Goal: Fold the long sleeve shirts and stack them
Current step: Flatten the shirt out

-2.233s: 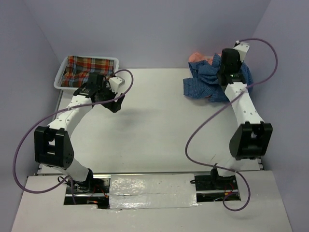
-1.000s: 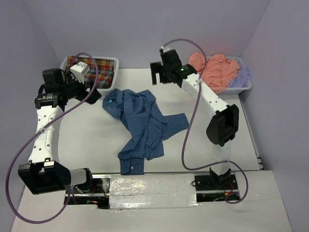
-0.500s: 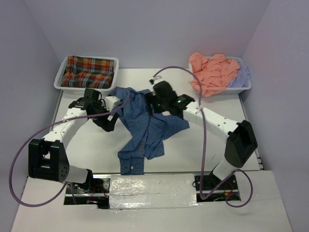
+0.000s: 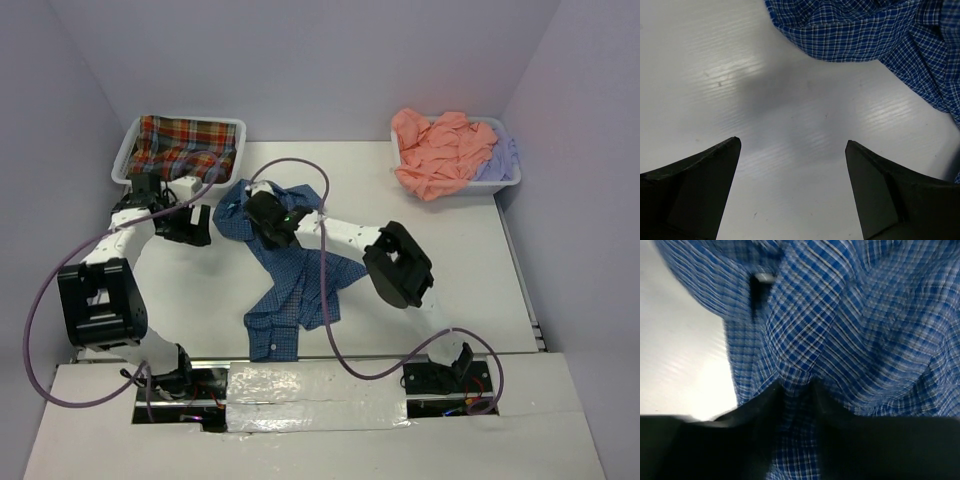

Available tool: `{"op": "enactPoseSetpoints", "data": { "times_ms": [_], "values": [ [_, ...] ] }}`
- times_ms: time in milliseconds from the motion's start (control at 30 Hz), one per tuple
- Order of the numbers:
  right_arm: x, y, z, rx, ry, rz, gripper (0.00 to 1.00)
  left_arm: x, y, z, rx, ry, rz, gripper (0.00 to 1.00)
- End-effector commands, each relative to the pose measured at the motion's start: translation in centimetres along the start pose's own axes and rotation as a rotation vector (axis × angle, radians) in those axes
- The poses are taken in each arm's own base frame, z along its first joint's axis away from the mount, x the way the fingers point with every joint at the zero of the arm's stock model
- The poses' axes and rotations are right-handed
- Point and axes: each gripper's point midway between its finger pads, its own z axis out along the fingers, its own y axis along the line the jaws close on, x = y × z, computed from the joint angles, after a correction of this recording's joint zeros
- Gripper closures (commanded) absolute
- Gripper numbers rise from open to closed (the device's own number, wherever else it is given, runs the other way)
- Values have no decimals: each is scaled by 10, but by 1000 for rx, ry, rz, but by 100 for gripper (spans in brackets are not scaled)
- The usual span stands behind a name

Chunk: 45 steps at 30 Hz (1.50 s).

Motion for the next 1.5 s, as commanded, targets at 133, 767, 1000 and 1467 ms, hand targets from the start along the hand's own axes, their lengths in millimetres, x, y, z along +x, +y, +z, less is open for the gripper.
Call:
{"op": "enactPoseSetpoints", "data": {
  "times_ms": [133, 767, 1000, 1467],
  "values": [
    [23, -1, -38, -55, 26, -23, 100, -14, -17, 37, 115, 23, -29, 1],
    [62, 35, -172, -424, -198, -35, 98, -13, -96, 78, 250, 94, 201, 100],
    [34, -4, -208, -434, -369, 46, 100, -116, -93, 12, 149, -195, 294, 100],
    [-164, 136, -368, -774, -766, -238, 100, -211, -3, -242, -356, -666, 261, 100]
  ]
}}
